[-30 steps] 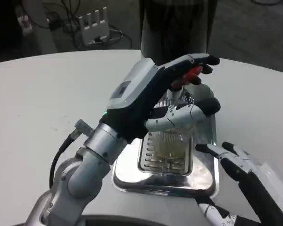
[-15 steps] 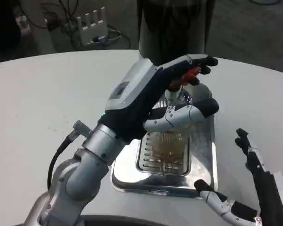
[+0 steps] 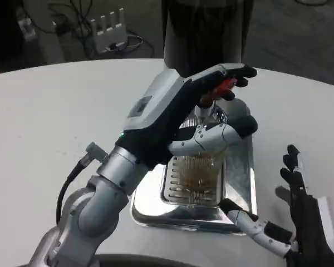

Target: Grasp the cup under the faucet to collect the drink, then remove the cup.

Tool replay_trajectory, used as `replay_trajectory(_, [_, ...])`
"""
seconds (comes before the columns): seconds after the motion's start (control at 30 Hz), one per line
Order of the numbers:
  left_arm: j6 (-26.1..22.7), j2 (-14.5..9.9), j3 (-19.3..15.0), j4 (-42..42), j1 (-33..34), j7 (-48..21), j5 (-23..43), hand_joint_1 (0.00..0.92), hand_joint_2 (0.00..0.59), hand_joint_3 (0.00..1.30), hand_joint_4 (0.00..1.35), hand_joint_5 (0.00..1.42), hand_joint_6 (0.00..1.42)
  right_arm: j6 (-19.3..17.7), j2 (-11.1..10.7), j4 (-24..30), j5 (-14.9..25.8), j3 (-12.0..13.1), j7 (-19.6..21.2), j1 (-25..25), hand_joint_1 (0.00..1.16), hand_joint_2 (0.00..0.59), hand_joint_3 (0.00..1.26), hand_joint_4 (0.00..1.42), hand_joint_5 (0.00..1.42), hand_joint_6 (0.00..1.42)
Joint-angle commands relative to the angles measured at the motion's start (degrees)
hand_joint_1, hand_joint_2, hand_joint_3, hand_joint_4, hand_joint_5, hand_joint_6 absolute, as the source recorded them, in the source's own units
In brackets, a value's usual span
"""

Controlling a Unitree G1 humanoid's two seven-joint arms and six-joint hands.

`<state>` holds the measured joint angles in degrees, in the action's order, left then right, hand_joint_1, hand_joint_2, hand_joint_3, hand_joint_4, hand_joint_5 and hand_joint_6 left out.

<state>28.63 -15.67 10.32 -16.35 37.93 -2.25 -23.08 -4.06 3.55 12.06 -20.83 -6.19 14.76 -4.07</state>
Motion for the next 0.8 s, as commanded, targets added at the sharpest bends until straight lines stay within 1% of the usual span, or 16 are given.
replay_trajectory(0.03, [-1.15,-1.29,0.73,-2.0,-1.35,-0.62,-1.43,0.0,0.094,0.33,0.34,0.44,0.44,-0.97,1.84,-2.07,-0.21,-0.79,2.45,1.59,0.85,0.144,0.0,0.02,0.06,0.16])
replay_trajectory(0.1, [-1.12,-1.39,0.77,-2.21,-1.19,-0.72,-1.48,0.0,0.094,0.33,0.34,0.44,0.44,-0.49,1.67,-3.13,-0.24,-0.96,3.11,2.67,0.85,0.135,0.0,0.02,0.07,0.16])
replay_trajectory(0.3, [-1.21,-1.44,1.16,-2.91,-0.83,-1.12,-1.55,0.0,0.094,0.33,0.33,0.44,0.44,0.18,0.94,-6.17,-2.97,-2.09,5.49,5.43,0.87,0.133,0.01,0.03,0.07,0.17])
replay_trajectory(0.33, [-1.19,-1.43,1.21,-2.95,-0.81,-1.09,-1.57,0.0,0.094,0.33,0.33,0.44,0.44,0.15,1.13,-6.59,-2.83,-2.12,5.62,5.68,0.87,0.134,0.01,0.04,0.08,0.17])
replay_trajectory(0.43, [-1.21,-1.5,1.16,-3.07,-0.67,-1.07,-1.49,0.0,0.094,0.33,0.33,0.44,0.44,-0.92,2.05,-7.56,-3.08,-2.42,7.99,5.88,0.87,0.134,0.02,0.07,0.09,0.18])
replay_trajectory(0.5, [-1.26,-1.78,1.03,-3.18,-0.48,-1.32,-1.34,0.0,0.094,0.33,0.33,0.44,0.44,-1.0,1.93,-8.09,-3.17,-2.78,8.71,6.56,0.87,0.134,0.04,0.1,0.11,0.2])
replay_trajectory(0.7, [-1.17,-2.55,0.93,-3.7,-0.13,-1.64,-1.02,0.0,0.094,0.33,0.33,0.44,0.44,-0.91,1.95,-9.43,-3.24,-3.45,10.61,9.0,0.87,0.134,0.06,0.11,0.14,0.22])
replay_trajectory(0.8, [-1.06,-2.86,0.95,-4.11,0.21,-1.76,-1.04,0.0,0.094,0.33,0.33,0.44,0.44,-0.64,2.42,-10.49,-3.81,-4.36,11.91,9.95,0.89,0.138,0.07,0.12,0.15,0.24])
